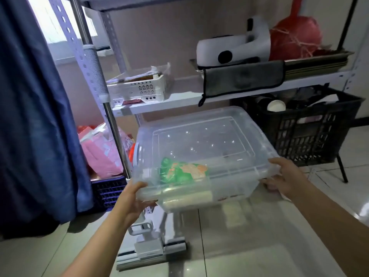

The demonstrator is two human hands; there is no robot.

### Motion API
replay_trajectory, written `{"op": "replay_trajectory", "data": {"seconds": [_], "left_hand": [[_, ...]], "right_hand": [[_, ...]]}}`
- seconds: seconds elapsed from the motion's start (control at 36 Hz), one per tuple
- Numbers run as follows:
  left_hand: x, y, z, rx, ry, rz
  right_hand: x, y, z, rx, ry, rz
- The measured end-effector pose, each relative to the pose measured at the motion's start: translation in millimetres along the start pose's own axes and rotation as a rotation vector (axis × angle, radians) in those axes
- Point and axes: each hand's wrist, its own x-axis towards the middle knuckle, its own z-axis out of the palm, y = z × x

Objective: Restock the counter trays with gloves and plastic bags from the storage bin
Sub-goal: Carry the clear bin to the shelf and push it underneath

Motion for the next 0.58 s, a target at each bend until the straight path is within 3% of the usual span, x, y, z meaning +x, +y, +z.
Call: {"op": "replay_trajectory", "data": {"seconds": [0.14,0.25,0.33,0.44,0.58], "left_hand": [[26,2,15,-0.121,-0.015,0.060],[48,5,32,-0.022,-0.001,0.275],[69,9,43,0.032,0.066,0.391],[98,17,52,0.159,0.106,0.474],[136,31,63,0.149,0.139,0.470]], "right_hand": [[11,-11,11,0.059,-0.091,-0.144],[13,-10,38,-0.241,-0.084,-0.447],[27,-8,59,-0.588,0.110,-0.633],[52,-13,80,-0.706,0.154,-0.674],[84,-30,97,-0.780,0.093,-0.710]]}}
